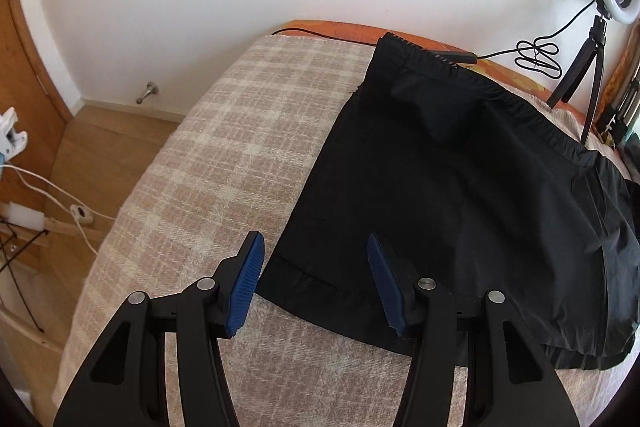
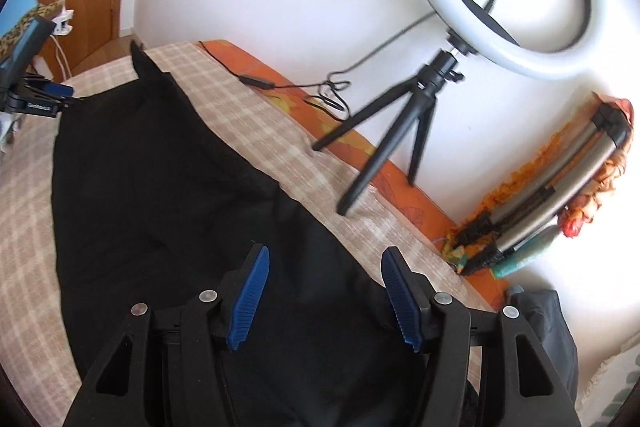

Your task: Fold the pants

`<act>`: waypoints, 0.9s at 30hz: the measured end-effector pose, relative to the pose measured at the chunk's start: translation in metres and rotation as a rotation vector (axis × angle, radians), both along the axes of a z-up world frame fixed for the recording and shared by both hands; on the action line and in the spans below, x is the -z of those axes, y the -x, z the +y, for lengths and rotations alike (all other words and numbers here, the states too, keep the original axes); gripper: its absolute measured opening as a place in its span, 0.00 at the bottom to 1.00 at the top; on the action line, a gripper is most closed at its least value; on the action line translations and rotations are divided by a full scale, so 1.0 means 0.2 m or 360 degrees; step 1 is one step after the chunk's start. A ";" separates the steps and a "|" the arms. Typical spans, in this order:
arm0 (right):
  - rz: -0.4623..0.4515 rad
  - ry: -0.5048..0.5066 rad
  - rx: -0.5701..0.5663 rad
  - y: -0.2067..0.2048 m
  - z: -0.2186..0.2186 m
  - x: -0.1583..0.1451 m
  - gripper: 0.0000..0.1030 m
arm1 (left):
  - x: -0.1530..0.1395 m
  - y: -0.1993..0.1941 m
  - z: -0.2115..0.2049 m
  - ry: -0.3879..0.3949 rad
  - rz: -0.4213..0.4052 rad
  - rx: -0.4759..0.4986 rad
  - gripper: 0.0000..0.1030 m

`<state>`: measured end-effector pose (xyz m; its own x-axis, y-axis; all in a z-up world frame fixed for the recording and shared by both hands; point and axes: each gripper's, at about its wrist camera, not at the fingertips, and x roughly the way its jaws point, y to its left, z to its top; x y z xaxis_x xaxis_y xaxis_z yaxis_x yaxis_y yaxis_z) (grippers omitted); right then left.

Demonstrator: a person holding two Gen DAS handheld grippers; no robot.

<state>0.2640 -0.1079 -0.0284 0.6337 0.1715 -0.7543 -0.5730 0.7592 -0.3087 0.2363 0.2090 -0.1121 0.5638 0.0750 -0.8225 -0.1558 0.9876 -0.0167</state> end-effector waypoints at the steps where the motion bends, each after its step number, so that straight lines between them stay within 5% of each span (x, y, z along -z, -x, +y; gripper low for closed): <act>1: 0.0028 -0.0022 -0.0056 -0.01 0.08 0.00 0.57 | 0.01 0.00 -0.01 -0.0025 0.0000 0.0005 0.50; 8: 0.0199 -0.0177 -0.0355 -0.14 0.67 0.10 0.37 | 0.01 0.04 0.03 0.0006 -0.0024 0.0080 0.37; 16: 0.0301 -0.0254 -0.0441 -0.39 1.19 0.25 0.37 | -0.07 0.13 0.10 0.0054 -0.0105 0.0172 0.27; 23: 0.0353 -0.0255 -0.0227 -0.64 1.31 0.36 0.39 | -0.10 0.19 0.16 0.0096 -0.0142 0.0199 0.27; 27: 0.0436 -0.0371 -0.0281 -0.55 1.23 0.30 0.40 | -0.11 0.20 0.20 0.0118 -0.0154 0.0186 0.27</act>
